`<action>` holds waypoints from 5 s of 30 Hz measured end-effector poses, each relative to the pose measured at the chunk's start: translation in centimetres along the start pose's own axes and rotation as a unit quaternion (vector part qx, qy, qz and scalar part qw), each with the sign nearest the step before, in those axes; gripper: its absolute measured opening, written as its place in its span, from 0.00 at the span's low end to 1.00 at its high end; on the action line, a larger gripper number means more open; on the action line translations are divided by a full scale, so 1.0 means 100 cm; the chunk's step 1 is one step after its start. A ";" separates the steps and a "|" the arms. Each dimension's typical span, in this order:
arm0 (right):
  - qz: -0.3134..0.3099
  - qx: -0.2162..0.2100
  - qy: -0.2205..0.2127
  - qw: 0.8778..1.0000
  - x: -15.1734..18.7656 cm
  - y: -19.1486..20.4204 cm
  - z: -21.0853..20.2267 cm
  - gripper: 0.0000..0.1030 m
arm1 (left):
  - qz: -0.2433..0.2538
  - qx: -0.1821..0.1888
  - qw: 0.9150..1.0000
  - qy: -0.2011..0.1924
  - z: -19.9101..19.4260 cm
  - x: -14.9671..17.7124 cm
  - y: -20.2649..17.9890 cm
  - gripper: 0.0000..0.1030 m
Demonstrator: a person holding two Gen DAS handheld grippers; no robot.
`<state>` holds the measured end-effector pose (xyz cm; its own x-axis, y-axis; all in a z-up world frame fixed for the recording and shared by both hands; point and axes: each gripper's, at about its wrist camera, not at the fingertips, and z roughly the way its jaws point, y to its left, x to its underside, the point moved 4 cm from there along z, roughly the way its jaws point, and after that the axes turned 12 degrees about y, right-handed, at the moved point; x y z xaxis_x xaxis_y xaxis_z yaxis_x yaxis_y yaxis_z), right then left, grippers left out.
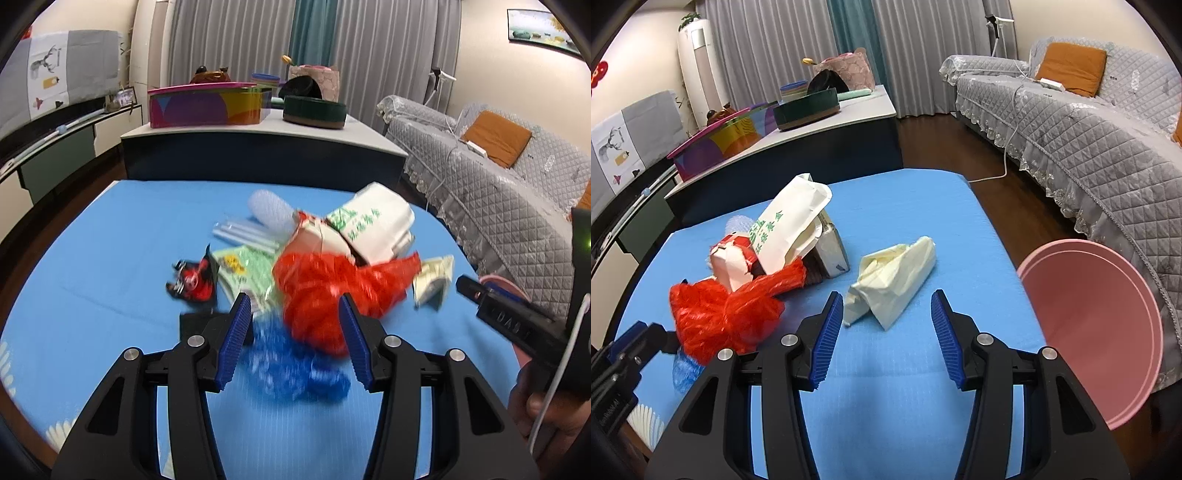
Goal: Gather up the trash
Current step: 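Grasp the red plastic bag with the left tool while the right tool grasps the cream tissue, then lift the red bag and cream tissue and carry both over the pink bin, then open the left tool and right tool to drop both items into the bin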
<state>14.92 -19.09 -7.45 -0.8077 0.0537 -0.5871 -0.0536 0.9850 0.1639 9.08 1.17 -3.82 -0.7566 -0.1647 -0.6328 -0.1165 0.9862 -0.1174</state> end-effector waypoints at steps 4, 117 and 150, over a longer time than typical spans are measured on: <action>0.002 -0.001 0.004 1.000 -0.011 0.002 0.013 0.49 | -0.002 0.011 1.000 -0.006 0.009 -0.011 -0.003 0.48; 0.128 0.086 -0.081 0.985 0.002 -0.192 -0.121 0.25 | 0.130 0.150 0.980 -0.010 -0.006 -0.069 -0.251 0.22; 0.182 0.112 -0.046 0.976 0.010 -0.232 -0.093 0.55 | 0.185 0.207 0.958 0.070 0.043 -0.051 -0.312 0.41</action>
<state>9.87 -43.43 -4.50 -0.6928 0.4110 -0.5926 0.3650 0.9085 0.2035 19.33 -28.86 -0.20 -0.7789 0.2270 -0.5846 0.4193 0.8817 -0.2164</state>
